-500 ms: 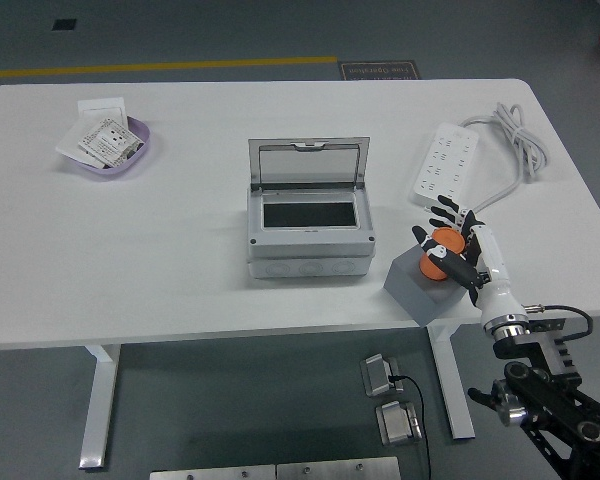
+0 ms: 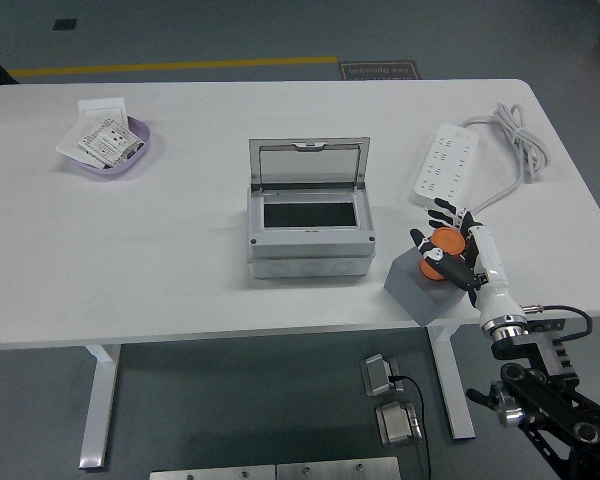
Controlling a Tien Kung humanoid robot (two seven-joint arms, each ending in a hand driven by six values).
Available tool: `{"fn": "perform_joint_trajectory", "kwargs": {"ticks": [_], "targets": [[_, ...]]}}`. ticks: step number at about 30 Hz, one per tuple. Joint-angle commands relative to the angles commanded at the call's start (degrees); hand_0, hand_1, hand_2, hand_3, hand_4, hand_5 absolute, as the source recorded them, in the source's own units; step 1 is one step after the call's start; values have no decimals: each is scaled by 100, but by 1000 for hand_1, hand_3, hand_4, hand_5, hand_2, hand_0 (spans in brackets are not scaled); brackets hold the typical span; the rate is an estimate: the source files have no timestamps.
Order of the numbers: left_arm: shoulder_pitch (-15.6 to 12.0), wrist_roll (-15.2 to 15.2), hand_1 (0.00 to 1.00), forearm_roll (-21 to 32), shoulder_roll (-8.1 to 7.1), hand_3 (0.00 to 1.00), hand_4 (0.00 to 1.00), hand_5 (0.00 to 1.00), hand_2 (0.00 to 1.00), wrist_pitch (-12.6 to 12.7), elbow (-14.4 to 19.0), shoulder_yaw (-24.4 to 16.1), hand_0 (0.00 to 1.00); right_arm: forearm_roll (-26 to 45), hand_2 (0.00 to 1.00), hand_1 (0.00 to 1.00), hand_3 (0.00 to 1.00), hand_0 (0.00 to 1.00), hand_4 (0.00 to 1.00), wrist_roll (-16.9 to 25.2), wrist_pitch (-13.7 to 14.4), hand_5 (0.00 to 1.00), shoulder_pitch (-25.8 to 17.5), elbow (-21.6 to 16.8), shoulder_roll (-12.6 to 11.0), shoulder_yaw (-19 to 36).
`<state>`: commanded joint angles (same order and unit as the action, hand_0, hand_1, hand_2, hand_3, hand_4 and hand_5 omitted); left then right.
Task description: Pick up the cylinder from the cube,place it in the box,flap close box
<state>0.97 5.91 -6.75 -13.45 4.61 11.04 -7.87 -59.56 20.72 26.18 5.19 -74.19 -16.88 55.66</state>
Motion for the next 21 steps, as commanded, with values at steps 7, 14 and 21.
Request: {"fn": "perform_joint_trajectory", "kwargs": {"ticks": [7,14,21], "targets": [[8,-3,645,-6,-3,560,591,74,578,2,1,1,615,-32,740,743,790,783,474,-33,27,50,0,-15,3,-4],[8,-8,645,-12,-12,559,590,74,577,3,2,-12,615,11,741,744,792,784,442,-34,24,49,2,-22,8,-14],[3,-12,646,-13,-15,560,591,73,576,0,3,-36,615,79,740,738,768,781,395,-42,3,33,3,-97,4,-4]]}}
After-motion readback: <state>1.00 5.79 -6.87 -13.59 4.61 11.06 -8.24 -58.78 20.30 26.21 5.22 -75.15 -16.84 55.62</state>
